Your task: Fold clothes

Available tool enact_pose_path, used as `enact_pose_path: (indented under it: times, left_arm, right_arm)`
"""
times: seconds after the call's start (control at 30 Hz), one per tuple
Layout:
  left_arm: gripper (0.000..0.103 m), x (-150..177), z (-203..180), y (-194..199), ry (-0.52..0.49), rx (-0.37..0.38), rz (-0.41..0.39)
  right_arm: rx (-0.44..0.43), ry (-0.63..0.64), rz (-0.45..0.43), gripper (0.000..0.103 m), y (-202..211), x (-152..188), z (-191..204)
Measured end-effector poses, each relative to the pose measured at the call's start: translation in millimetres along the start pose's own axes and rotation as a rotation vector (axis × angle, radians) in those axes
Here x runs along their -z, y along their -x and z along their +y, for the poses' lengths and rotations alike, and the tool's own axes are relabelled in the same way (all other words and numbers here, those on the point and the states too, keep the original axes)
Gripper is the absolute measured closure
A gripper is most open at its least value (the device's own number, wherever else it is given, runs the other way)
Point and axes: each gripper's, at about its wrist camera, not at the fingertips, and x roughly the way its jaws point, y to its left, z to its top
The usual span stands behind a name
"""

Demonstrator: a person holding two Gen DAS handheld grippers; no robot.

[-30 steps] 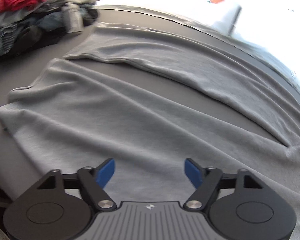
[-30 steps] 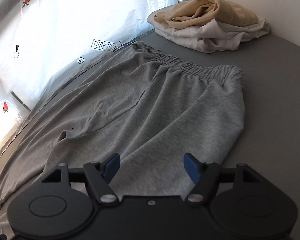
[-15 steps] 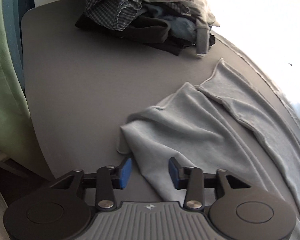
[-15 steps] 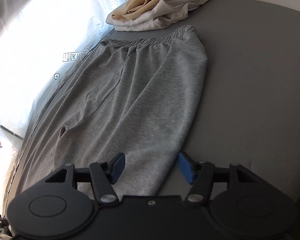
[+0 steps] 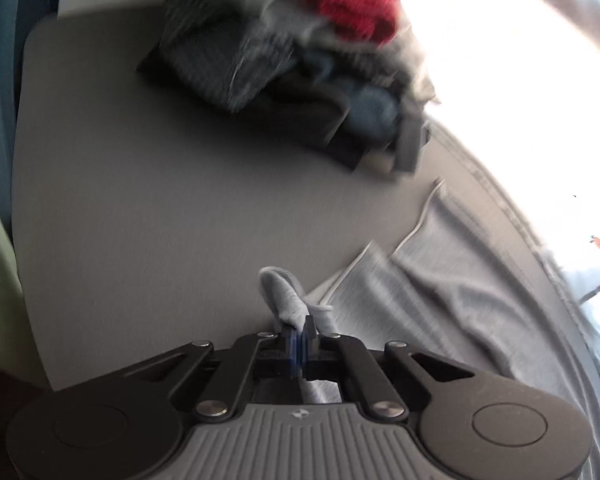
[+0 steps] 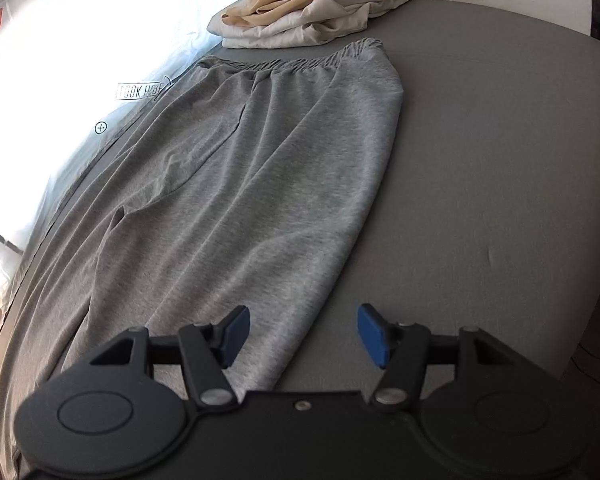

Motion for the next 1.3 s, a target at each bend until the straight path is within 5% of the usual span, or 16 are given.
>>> enact_pose_path:
  times: [0.07, 0.13, 0.23, 0.3, 0.4, 0.67, 0.97, 1.07, 1.13, 1.3]
  left_arm:
    - [0.101, -2.8, -6.2, 17.9, -0.069, 0.023, -0.042]
    - [0.093, 4.1, -5.8, 16.9, -0.111, -0.033, -0.028]
    - [0.089, 26.6, 18.2, -9.1, -0.066, -0.238, 0.079]
    - [0.087, 37.4, 46.2, -17.6, 0.095, -0.216, 0.177]
    - [0.066, 44.9, 67.3, -13.8, 0.238, -0.132, 0.216]
    - [0.045, 50.1, 49.1, -17.5, 0.150, -0.120, 0.218]
    - [0.046, 55.2, 33.6, -22.2, 0.038, -0.194, 0.211]
    - [0.061, 55.9, 31.0, -21.8, 0.005, -0.217, 0.200]
    - [0.082, 55.5, 33.4, -20.8, -0.004, -0.219, 0.195]
    - [0.094, 52.4, 42.9, -21.8, 0.048, -0.161, 0.210]
  right_arm:
    - [-0.004, -0.006, -0.001, 0.042, 0.1, -0.5, -1.6]
    - [-0.008, -0.007, 0.000, 0.042, -0.5, -0.2, -2.5]
    - [-0.013, 0.009, 0.003, 0.038, -1.1, 0.2, -0.7]
    - [-0.011, 0.030, 0.007, 0.038, -0.8, 0.6, 1.5]
    - [-0.010, 0.054, 0.017, 0.037, -0.5, 0.8, 2.1]
    - [-0.008, 0.123, 0.027, 0.027, -1.4, 1.8, 10.1]
    - [-0.083, -0.012, 0.014, 0.029, 5.3, -5.8, -15.5]
    - [-0.085, -0.090, -0.006, 0.035, 6.9, -13.3, -30.2]
    - [-0.113, -0.155, -0.022, 0.044, 5.9, -19.6, -40.9]
    - [-0.210, -0.341, -0.019, 0.054, -8.1, -34.9, -64.5]
